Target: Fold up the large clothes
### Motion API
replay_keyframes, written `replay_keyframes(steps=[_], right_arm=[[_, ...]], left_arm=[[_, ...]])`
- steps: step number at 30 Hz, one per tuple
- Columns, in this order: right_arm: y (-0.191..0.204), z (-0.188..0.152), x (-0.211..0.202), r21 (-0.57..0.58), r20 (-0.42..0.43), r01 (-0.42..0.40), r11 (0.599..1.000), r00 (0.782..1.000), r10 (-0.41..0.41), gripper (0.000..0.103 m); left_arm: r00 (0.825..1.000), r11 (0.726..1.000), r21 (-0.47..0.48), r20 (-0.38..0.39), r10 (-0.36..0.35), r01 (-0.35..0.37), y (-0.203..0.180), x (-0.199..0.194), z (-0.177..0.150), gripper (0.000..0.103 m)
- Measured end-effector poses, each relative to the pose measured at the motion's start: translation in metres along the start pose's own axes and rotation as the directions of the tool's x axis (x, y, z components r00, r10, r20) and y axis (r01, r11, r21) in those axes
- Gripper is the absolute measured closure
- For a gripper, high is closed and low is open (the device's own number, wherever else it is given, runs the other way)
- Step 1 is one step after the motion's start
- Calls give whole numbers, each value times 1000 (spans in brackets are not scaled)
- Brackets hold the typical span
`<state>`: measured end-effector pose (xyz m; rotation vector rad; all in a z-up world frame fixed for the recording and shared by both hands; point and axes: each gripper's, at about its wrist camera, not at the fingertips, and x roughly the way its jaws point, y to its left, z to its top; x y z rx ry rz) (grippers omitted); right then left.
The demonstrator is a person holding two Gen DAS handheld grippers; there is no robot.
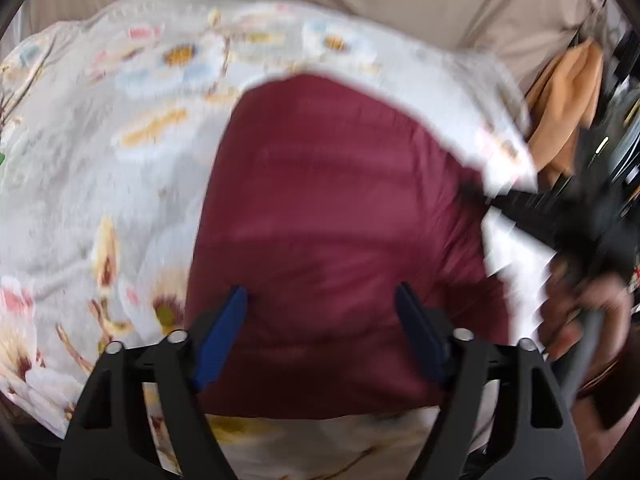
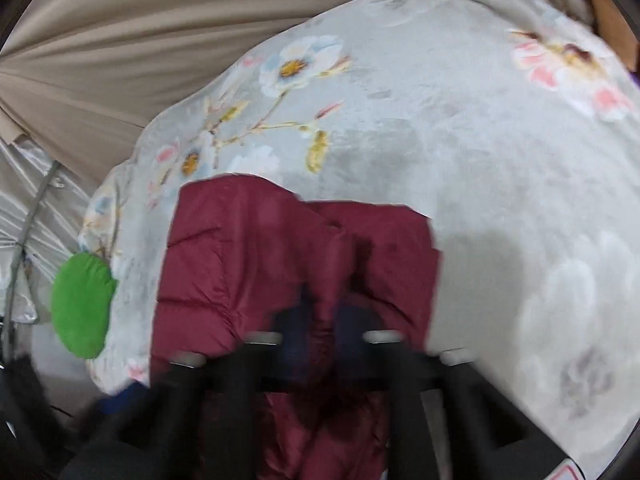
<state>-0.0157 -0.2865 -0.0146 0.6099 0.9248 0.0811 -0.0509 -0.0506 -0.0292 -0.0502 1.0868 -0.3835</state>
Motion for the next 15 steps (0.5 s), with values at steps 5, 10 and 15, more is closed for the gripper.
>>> replay_keyframes(steps=[5,10,15], right_arm=[[-8,-8,26,9,-63,72,997,995,-72,99],[-18,-20,30,74,-78,105,992,992,-99,98],[38,-31,-36,-128,72,108,986,992,-100,96]], left_arm=[[998,993,93,-13,68,-67,-19,21,-10,29],[995,987,133,-27,97,-92,-24,35,-12,26],[996,989,125,-37,81,-76,-17,34,-12,26]])
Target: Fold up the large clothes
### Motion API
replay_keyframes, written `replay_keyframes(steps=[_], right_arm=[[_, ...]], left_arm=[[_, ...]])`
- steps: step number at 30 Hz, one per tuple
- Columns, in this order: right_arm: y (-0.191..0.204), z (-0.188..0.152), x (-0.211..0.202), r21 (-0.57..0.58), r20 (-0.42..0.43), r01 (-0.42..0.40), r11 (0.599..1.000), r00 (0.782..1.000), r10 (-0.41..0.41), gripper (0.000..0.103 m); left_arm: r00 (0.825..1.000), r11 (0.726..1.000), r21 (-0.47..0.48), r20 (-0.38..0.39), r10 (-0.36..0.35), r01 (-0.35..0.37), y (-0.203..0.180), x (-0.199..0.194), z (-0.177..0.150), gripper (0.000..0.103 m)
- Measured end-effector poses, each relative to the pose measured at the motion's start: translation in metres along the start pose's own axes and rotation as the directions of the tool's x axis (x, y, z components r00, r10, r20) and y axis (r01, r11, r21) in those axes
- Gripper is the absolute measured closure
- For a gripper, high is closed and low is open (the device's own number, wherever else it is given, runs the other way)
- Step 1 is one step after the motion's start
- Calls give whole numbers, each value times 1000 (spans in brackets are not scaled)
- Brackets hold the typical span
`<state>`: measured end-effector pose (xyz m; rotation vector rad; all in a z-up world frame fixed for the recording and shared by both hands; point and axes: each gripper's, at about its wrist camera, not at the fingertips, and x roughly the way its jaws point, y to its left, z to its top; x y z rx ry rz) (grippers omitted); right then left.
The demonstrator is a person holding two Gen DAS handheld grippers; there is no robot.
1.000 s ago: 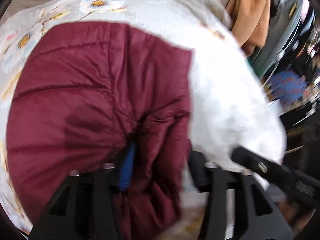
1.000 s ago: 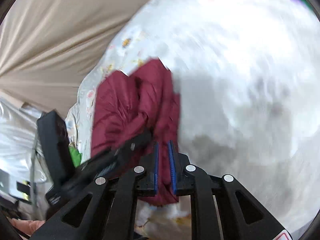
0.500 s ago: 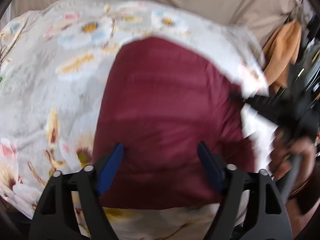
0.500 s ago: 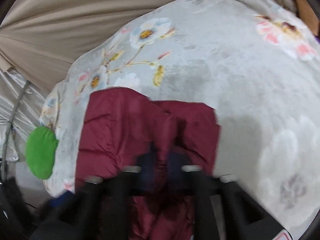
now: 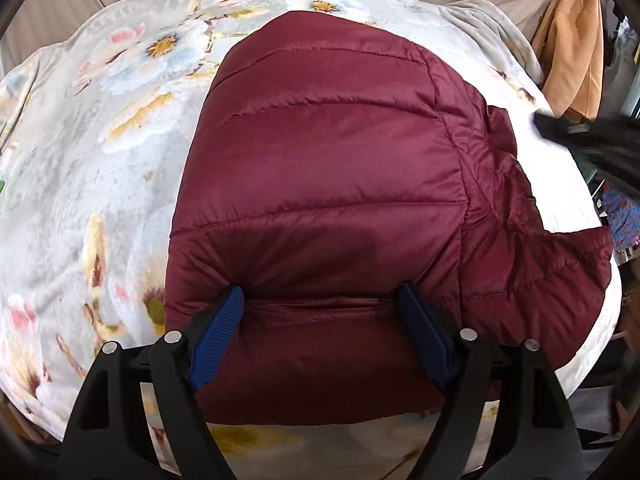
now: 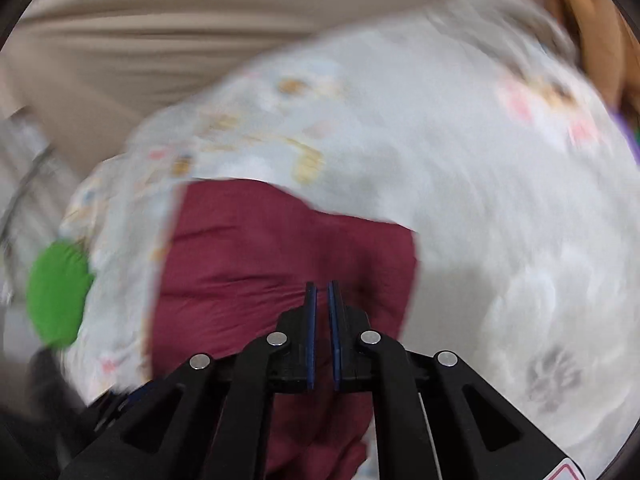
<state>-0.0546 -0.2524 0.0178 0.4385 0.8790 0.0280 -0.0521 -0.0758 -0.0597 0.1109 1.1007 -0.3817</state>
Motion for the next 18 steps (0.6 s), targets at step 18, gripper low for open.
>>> replay_keyframes(steps=[18], right_arm=[[-13,-122,45,-54,-236,4,999,972,-17,103]], left_arm=[[997,995,58,-10,77,-76,-20,13,-15,18]])
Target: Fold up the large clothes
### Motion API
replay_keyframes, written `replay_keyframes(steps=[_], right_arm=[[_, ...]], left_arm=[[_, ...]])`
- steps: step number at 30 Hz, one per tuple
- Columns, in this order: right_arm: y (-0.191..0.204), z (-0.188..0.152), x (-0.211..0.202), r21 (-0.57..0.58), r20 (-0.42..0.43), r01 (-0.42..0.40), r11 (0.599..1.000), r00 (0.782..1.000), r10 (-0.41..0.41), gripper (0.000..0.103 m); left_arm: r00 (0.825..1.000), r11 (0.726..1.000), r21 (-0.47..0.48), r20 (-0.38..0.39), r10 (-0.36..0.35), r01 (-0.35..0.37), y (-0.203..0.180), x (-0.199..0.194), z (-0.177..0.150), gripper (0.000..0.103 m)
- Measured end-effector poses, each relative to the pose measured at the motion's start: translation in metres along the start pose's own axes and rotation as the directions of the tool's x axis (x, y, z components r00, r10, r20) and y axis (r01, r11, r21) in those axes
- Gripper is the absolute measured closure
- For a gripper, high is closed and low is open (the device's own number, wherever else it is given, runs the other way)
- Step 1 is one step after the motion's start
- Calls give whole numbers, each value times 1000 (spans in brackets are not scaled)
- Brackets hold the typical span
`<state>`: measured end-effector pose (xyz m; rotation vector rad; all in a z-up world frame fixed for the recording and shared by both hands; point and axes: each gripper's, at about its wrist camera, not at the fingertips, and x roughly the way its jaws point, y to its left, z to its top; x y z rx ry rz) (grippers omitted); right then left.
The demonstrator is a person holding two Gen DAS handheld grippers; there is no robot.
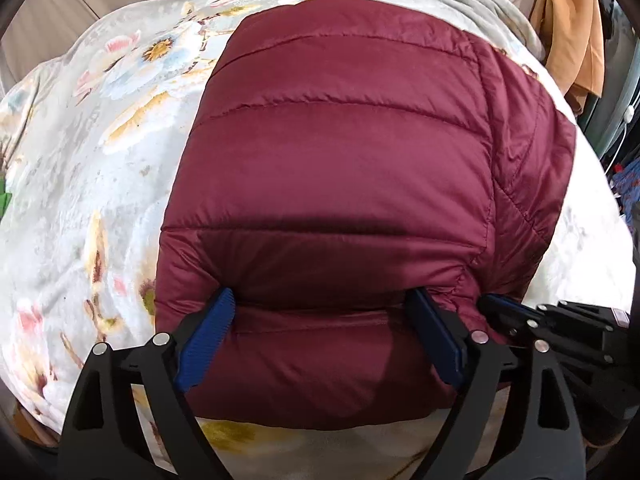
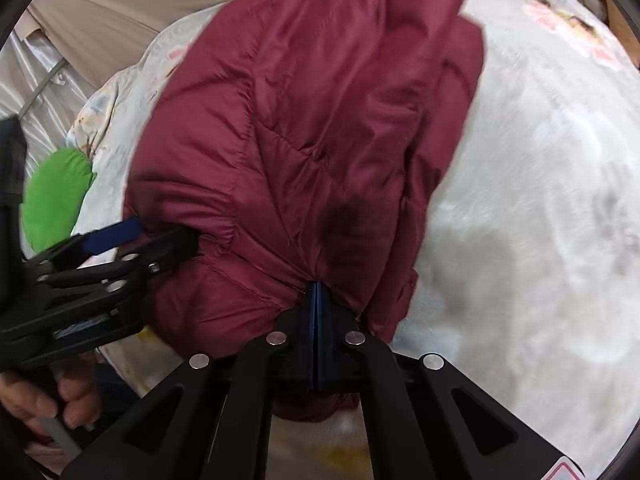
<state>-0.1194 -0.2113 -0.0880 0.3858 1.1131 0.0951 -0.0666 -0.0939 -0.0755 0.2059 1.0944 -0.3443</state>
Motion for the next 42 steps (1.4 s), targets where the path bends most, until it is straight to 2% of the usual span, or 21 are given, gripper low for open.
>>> replay_keyframes(steps=[4,8,11,15,17,18,23,28,31,32,34,37,42], right_arm=[[-7,14,-9,57,-28,-12,998,1000,13,103],[-6,44,-63,62,115,-15,998,993,8,102],[-20,76,-75,107,168,-41,993,985,23,96],[-37,109,-60,127,180,24,992,983,-47,97],[-41,120,-43,142,157,54,988,985,-76,99],[-44,125,-31,141,133,72,987,987,-91,103],[-49,141,12,128,56,116,985,991,-124,103],[-54,145,25,150,28,94,984,995,-100,103],[-45,139,-11,172,99,101,980,988,-120,100],[-38,131,-30,153,139,81,985,985,-103,100],[-25,112,-57,127,163,53,990,984,-73,100],[-11,87,-67,112,135,45,993,989,-60,100],[-4,46,-35,74,25,144,987,989,-146,101]], left_arm=[[1000,1000,-21,1,0,0,2,-5,5,18],[1000,997,-72,9,-11,12,10,-17,10,19],[1000,995,-95,25,0,2,14,-27,13,19],[998,994,-109,52,26,-20,20,-38,19,19],[998,993,-114,49,34,-29,22,-38,23,19],[998,993,-115,44,37,-32,23,-37,24,19],[999,992,-121,11,46,-44,28,-24,29,18],[999,993,-108,-8,54,-54,30,-17,31,17],[999,993,-104,-21,46,-48,33,-13,34,17],[999,994,-102,-23,44,-46,33,-12,35,17],[999,994,-97,-28,41,-44,32,-9,35,17],[999,996,-83,-33,41,-44,32,-7,36,17],[998,997,-64,-44,40,-42,32,-5,36,17]])
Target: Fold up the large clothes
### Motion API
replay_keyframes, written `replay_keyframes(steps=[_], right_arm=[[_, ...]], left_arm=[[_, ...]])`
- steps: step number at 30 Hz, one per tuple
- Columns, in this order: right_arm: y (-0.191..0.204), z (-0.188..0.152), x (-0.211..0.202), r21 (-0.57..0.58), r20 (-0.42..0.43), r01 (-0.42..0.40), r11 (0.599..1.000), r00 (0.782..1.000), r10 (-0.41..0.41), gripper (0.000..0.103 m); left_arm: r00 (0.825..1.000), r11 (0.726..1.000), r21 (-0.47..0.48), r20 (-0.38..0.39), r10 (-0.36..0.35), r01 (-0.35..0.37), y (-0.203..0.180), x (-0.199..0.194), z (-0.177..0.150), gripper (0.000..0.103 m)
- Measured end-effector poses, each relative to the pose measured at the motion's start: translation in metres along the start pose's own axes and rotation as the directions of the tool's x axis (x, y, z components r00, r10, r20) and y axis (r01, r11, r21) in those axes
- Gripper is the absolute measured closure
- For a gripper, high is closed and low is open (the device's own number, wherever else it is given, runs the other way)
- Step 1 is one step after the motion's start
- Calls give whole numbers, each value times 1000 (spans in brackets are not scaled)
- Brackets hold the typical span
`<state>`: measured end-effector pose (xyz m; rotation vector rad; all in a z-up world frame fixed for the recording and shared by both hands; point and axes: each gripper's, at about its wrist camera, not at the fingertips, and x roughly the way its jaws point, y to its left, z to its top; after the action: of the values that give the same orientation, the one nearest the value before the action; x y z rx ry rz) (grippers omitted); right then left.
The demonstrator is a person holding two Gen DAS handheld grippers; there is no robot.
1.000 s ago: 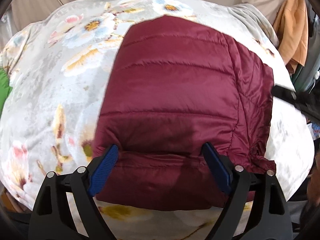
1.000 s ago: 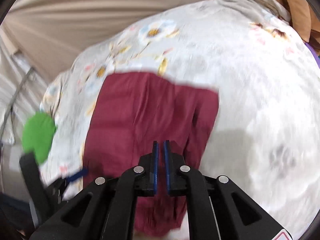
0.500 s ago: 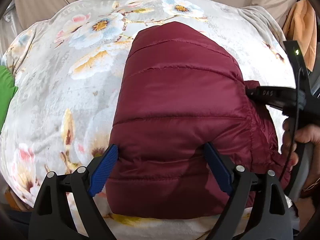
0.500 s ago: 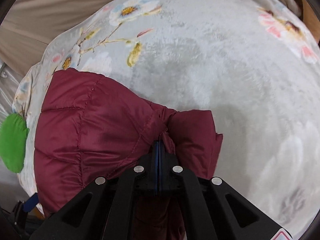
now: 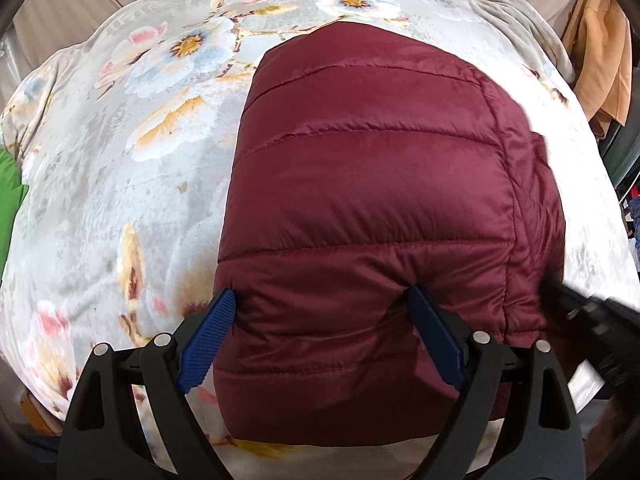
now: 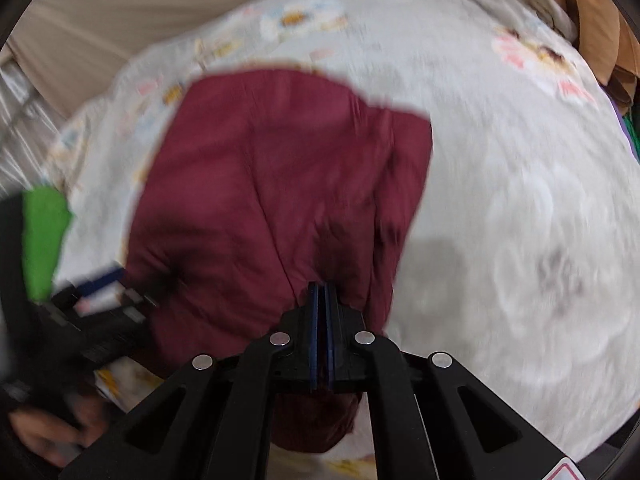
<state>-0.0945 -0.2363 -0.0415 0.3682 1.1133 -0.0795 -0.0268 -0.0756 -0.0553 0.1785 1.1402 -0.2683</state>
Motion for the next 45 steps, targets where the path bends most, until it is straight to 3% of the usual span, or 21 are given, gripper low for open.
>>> replay_keyframes(steps=[9,16,19,23,25,34,37,45], right_arm=[[-4,-2,46,-6,-35,-13,1000,999,12,103],[-6,1,32,28,-27,-29,999,999,29,102],[-8,0,9,50,20,-54,997,998,53,96],[-19,0,-11,78,44,-27,997,999,24,89],[-26,0,-13,107,44,-23,994,999,18,78],[-21,3,-4,144,14,-38,989,999,37,53],[-13,-3,8,136,-17,-21,990,1000,23,50],[-18,-24,29,235,-57,-17,972,998,31,34]], left_arm=[[1000,999,8,5,31,-31,-5,3,-3,17],[999,999,-20,5,38,-37,-4,-1,-3,17],[999,999,-37,8,31,-31,-1,-5,-2,18],[999,998,-49,21,30,-29,0,-13,1,18],[999,998,-53,32,30,-29,1,-19,2,18],[997,996,-84,59,45,-40,25,-35,11,18],[997,995,-89,58,46,-41,35,-38,13,18],[1000,996,-88,3,5,-5,53,-27,15,18]])
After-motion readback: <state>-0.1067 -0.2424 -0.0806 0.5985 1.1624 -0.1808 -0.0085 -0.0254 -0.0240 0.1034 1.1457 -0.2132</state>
